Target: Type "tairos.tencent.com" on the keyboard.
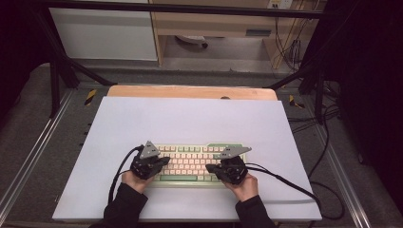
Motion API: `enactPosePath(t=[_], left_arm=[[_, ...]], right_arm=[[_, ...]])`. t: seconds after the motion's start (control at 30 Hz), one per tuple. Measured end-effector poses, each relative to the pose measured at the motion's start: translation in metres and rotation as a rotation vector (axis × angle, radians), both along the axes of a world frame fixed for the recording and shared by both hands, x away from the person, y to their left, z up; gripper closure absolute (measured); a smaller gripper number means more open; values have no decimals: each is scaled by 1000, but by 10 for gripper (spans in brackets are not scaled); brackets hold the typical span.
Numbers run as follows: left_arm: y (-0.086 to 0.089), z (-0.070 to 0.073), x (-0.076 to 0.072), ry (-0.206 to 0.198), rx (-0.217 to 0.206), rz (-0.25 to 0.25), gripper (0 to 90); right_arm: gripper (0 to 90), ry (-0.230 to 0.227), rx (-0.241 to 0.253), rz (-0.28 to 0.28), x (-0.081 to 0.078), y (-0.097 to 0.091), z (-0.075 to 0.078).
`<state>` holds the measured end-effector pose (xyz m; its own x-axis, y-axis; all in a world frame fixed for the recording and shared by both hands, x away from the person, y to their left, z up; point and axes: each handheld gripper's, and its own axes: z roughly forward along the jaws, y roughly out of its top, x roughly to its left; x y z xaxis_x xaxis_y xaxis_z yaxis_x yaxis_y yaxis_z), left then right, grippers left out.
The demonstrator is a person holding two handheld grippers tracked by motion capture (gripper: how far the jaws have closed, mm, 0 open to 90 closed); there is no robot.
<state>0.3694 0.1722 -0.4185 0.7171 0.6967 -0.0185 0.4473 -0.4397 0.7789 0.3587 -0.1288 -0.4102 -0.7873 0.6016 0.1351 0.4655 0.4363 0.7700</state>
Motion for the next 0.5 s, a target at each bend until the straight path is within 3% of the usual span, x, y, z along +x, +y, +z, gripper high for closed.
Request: enactPosePath(t=[0.5], left_arm=[[16,2,-11,5,-15,3,900]], right_arm=[[900,-2,17,-20,2,-1,4]])
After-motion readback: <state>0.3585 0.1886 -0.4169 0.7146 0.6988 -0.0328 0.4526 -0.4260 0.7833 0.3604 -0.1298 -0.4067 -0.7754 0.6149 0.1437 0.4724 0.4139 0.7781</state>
